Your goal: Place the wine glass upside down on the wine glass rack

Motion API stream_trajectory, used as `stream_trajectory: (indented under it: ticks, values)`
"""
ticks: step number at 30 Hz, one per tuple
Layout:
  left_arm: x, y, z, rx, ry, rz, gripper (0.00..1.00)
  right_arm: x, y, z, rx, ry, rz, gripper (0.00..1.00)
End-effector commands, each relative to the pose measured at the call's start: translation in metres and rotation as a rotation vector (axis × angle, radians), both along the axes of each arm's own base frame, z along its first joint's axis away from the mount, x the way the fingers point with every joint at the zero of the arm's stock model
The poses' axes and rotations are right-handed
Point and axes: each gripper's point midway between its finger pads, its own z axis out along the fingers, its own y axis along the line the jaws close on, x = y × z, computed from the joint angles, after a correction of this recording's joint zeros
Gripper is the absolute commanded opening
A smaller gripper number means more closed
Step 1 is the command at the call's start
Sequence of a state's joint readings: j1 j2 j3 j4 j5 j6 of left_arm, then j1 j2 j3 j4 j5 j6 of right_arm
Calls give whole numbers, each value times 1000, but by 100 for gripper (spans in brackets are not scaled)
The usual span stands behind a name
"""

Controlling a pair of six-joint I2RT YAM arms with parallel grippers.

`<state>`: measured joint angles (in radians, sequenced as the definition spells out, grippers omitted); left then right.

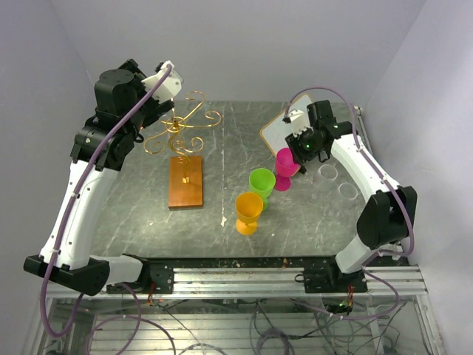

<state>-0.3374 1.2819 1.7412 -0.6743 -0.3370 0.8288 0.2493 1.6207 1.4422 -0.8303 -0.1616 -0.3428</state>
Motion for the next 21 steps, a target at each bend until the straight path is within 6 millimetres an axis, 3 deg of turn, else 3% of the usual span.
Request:
stream_trajectory:
  ticks: [1, 6, 10, 21]
  values:
    - [-6, 1, 13, -24, -31, -11, 98, 6, 7, 2, 10, 7, 4, 36]
    - [-6, 1, 11, -13, -24, -14, 98, 9, 14, -1, 17, 23, 19, 18]
    - [-6, 1, 12, -23, -30, -11, 99, 9, 20, 9, 48, 7, 41, 1]
    - [-7, -2, 16, -64, -49, -22, 99, 15, 22, 65, 75, -143, 71, 0]
